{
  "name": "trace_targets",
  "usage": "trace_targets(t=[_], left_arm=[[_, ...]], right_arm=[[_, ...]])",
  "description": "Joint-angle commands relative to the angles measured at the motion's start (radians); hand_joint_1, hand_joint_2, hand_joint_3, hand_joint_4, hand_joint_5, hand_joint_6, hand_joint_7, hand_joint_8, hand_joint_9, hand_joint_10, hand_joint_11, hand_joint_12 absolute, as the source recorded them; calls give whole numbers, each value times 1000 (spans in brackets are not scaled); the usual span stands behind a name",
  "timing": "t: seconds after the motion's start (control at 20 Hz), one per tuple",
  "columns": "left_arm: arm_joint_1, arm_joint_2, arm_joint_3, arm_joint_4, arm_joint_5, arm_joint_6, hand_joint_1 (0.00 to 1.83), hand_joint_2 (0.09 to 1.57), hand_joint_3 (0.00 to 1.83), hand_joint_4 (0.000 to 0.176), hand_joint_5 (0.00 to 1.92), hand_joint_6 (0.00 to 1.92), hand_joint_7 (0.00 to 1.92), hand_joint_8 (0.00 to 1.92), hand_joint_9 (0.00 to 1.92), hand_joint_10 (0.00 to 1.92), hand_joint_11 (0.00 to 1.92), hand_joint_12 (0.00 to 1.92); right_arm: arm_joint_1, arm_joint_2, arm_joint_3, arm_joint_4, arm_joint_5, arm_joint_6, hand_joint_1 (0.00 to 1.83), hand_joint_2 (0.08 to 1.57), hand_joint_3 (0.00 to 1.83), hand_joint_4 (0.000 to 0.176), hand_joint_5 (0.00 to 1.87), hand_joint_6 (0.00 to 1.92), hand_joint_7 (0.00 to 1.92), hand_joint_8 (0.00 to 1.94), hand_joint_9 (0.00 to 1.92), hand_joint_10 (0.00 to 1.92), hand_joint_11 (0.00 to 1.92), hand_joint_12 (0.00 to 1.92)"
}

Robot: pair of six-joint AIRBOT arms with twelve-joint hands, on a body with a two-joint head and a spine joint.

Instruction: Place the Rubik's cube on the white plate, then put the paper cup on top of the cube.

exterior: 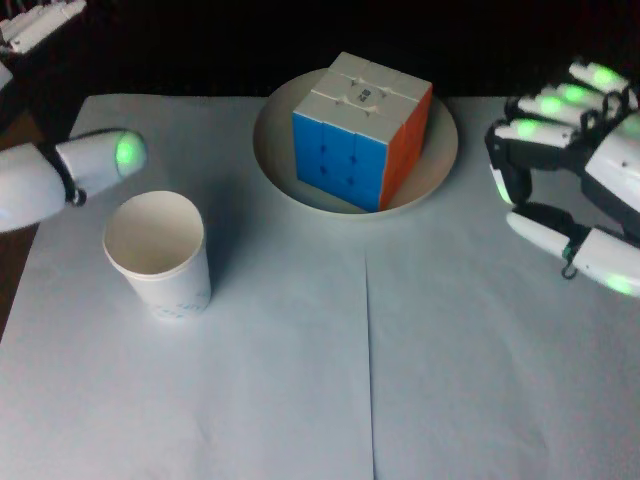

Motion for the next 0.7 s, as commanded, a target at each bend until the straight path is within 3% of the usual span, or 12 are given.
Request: trace_targets(t=[0.0,0.05,0.1,0.2,0.25,0.3,0.35,0.4,0.5,0.55,0.6,0.65], left_arm=[[3,8,-6,0,-139,-2,359,1115,0,108,0,0,0,0,0,0,0,0],[27,17,-20,4,-151,-4,384,1082,0,122,0,0,0,0,0,0,0,0],[38,19,-26,9,-158,-8,390,1078,0,117,0,0,0,0,0,0,0,0],[71,28,-39,22,-168,-25,408,1049,0,143,0,0,0,0,0,0,0,0],[84,34,-49,32,-168,-32,394,1039,0,146,0,0,0,0,0,0,28,13],[99,39,-59,41,-168,-42,397,1026,0,147,0,0,0,0,0,0,20,11],[120,42,-69,48,-167,-50,459,1027,0,164,0,0,0,0,0,0,23,16],[136,43,-76,55,-155,-54,384,994,0,142,0,0,0,0,0,0,5,4],[145,37,-79,60,-126,-60,427,996,0,137,0,0,0,0,0,0,9,4],[146,27,-75,60,-108,-59,462,1001,0,110,0,0,0,0,0,0,11,6],[146,11,-66,57,-91,-60,441,996,0,123,0,0,0,0,0,0,0,0],[146,-9,-55,51,-73,-61,438,993,0,123,0,0,0,0,0,0,34,16]], right_arm=[[-2,3,0,17,152,5,884,1380,0,0,519,1689,420,1765,356,1785,123,1918],[-16,3,-1,36,155,5,1047,1397,7,0,387,1720,623,1744,315,1771,7,1921],[-21,3,-1,43,155,5,925,1384,0,0,491,1698,420,1704,337,1804,95,1921],[-28,3,-2,52,155,5,1045,1416,3,0,339,1758,616,1759,309,1711,10,1921],[-29,2,-2,54,155,5,1048,1416,1,0,345,1736,615,1777,319,1721,68,1921],[-30,2,-2,54,155,5,1051,1410,0,0,356,1728,623,1756,289,1675,10,1921],[-31,0,-2,55,155,5,1050,1402,0,0,372,1732,630,1721,296,1672,0,1921],[-31,-1,-2,58,155,5,817,1408,1,0,472,1746,378,1673,310,1683,27,1921],[-31,-2,-1,60,155,5,804,1421,1,0,454,1767,337,1670,300,1661,49,1910],[-31,-3,-1,61,155,5,832,1321,0,0,192,1589,320,1619,318,1647,124,1921],[-31,-3,-1,62,155,5,828,1410,1,0,452,1749,343,1640,359,1703,251,1921],[-31,-5,-1,62,155,5,834,1416,2,0,461,1759,338,1679,355,1774,261,1921]])
